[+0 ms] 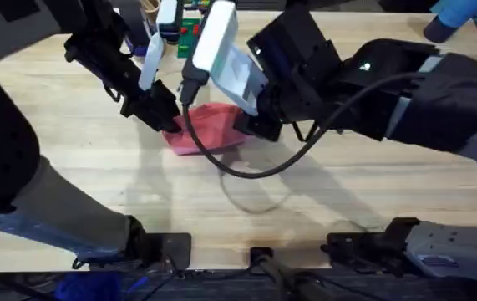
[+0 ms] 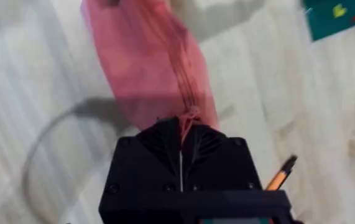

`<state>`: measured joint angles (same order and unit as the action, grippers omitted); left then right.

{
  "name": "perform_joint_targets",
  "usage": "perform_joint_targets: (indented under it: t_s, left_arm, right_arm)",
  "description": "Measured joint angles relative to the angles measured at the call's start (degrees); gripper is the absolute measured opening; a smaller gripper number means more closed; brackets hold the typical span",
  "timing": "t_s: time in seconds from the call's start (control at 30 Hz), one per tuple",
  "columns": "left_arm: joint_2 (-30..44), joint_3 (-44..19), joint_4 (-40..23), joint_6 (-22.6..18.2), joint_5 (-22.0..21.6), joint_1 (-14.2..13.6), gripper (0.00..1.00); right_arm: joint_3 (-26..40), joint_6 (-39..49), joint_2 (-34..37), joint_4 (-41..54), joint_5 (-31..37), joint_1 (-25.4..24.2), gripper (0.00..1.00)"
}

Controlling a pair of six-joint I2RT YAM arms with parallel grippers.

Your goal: Unzip the bag, pick up the pens from the table one at a time and place them inside, then zip the bag closed.

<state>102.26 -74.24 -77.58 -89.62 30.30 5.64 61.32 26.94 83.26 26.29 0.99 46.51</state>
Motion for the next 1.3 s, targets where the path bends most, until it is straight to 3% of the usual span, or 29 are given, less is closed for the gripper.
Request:
perform_joint_targets:
  t_s: [0.67,0.97,1.17,1.23,1.3]
  left_arm:
    - [0.0,0.0,0.0,0.0,-5.1,1.0,0.042]
    - [0.0,0.0,0.1,0.0,-5.5,1.1,0.042]
    - [0.0,0.0,0.4,0.0,-5.0,1.1,0.042]
    - [0.0,0.0,0.4,0.0,-4.6,1.1,0.042]
    - [0.0,0.0,0.5,0.0,-3.5,1.0,0.042]
  right_arm:
    - [-0.1,0.1,3.4,-7.4,2.7,8.6,0.031]
    - [-0.1,0.1,3.5,-7.7,2.8,9.5,0.031]
    - [-0.2,0.1,2.7,-8.0,8.2,10.2,0.031]
    - [-0.2,0.0,1.5,-7.8,10.3,10.4,0.095]
    - [-0.2,0.1,-0.1,-7.1,11.5,10.5,0.283]
